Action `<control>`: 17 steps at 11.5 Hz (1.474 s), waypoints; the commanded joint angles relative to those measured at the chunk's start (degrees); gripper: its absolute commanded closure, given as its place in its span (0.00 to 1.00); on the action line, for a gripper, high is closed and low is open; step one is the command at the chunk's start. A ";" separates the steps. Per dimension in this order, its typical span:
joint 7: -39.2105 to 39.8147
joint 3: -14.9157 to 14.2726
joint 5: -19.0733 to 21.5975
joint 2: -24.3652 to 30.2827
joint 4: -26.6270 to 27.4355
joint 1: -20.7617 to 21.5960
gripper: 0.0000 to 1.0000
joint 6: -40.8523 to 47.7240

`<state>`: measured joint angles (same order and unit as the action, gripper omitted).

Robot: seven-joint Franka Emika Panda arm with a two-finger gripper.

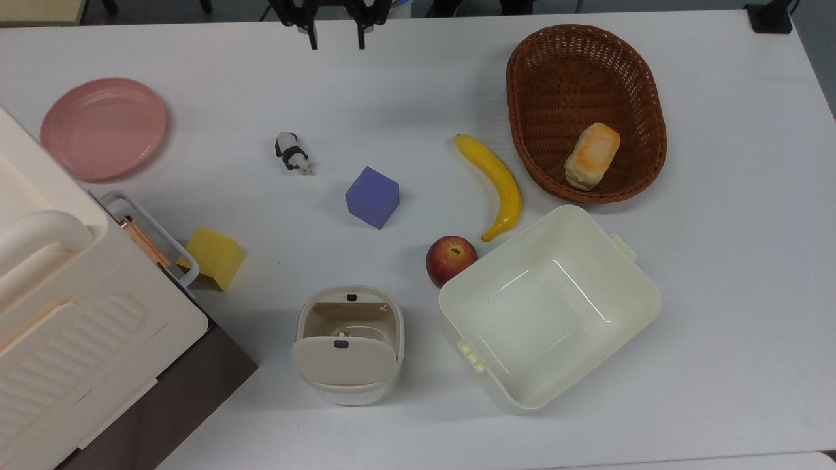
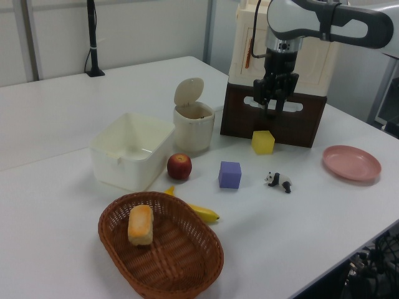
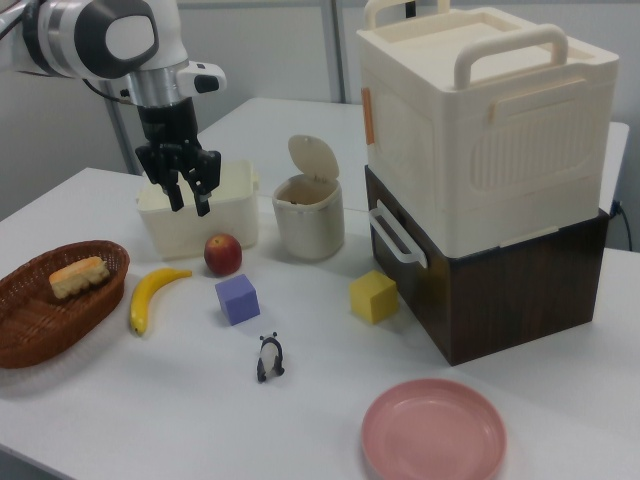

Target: Close the trash can

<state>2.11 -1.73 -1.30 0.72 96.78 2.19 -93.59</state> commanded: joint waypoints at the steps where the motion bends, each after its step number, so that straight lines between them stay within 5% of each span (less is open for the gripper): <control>1: 0.70 -0.64 1.30 1.13 1.13 0.18 1.00 -0.89; 11: 0.79 -0.73 4.02 -1.41 -0.62 -2.02 1.00 -14.32; 17: 1.40 -0.38 3.67 -16.42 -14.84 -3.25 1.00 -31.88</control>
<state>2.10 -2.01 1.30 -9.45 89.33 -1.08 -120.56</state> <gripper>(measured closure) 0.991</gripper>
